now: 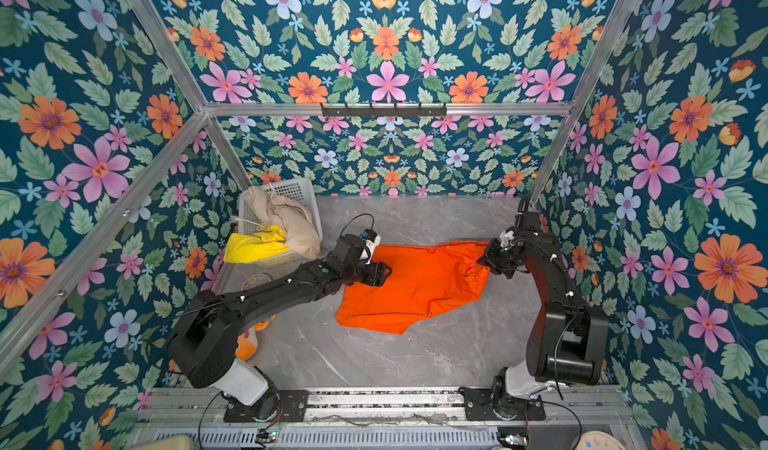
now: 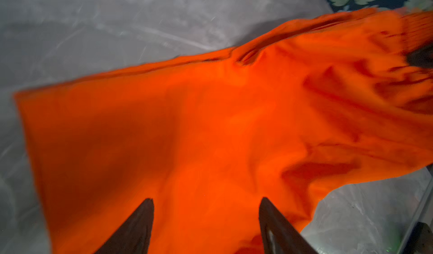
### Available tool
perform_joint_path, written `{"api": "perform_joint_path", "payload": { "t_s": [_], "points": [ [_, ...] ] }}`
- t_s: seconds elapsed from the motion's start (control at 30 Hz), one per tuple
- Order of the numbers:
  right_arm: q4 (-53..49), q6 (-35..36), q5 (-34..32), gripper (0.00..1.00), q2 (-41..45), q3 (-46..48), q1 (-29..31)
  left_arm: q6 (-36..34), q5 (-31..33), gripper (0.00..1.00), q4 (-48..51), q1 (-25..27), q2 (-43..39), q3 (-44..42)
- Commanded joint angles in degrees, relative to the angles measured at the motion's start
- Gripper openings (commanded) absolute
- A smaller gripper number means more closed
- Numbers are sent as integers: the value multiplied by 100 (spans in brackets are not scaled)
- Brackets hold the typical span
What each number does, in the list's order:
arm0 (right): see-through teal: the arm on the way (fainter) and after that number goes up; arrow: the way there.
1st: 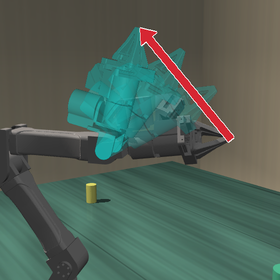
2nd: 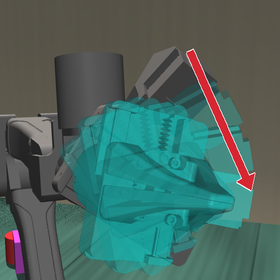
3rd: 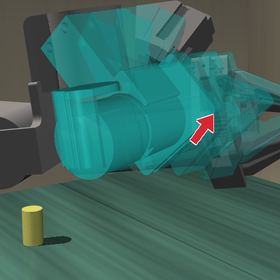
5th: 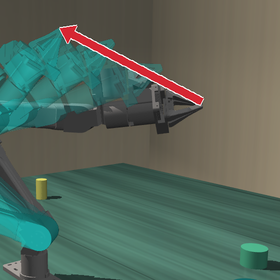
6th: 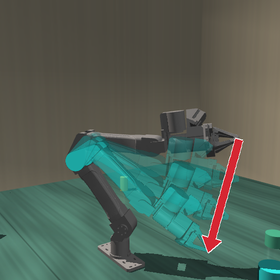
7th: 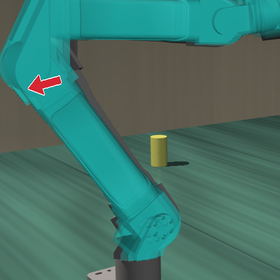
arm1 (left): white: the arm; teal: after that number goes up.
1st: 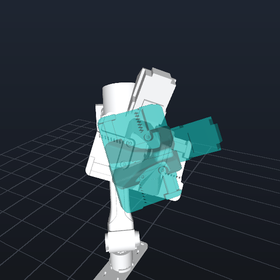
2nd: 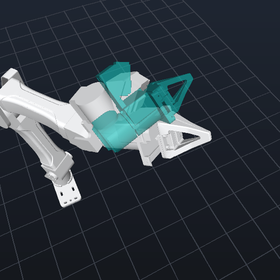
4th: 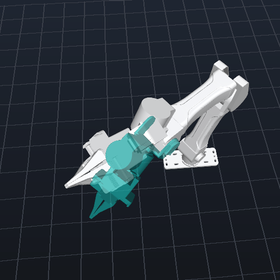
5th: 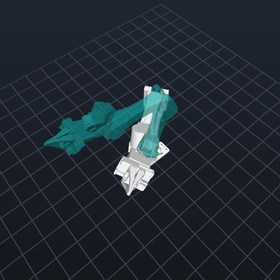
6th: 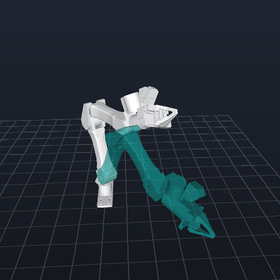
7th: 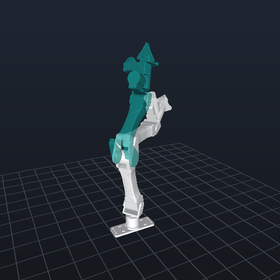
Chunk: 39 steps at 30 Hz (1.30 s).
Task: Fold and stack the shorts
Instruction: 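Fold the waistband toward the hems with the right gripper while the left holds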
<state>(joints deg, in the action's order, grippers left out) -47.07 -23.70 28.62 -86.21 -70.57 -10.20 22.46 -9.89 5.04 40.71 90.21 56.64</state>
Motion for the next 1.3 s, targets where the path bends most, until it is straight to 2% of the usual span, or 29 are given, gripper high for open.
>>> {"api": "perform_joint_path", "payload": {
  "t_s": [0.0,0.2,0.5,0.73,0.87,0.97,1.27],
  "points": [
    [-813,679,-505,17,34,-449,0,811,-102,70,391,-217,-169,-348],
    [-1090,769,-467,17,-77,-1149,89,1337,-353,61,107,-570,-51,-824],
    [-1539,878,-1078,17,-572,-2135,802,1792,-785,54,-813,-608,460,-1146],
    [-1766,679,-1587,17,-823,-2726,1441,1910,-1031,33,-1309,-609,868,-1278],
    [-1912,561,-2134,17,-1080,-3056,1998,1912,-1067,20,-1376,-608,1002,-1303],
    [-2052,474,-2602,17,-1291,-3342,2524,1912,-1068,19,-1365,-608,1042,-1330],
    [-1958,-49,-3153,17,-2137,-4007,4087,1869,-1059,19,-1374,-608,1042,-1365]
  ]
}}
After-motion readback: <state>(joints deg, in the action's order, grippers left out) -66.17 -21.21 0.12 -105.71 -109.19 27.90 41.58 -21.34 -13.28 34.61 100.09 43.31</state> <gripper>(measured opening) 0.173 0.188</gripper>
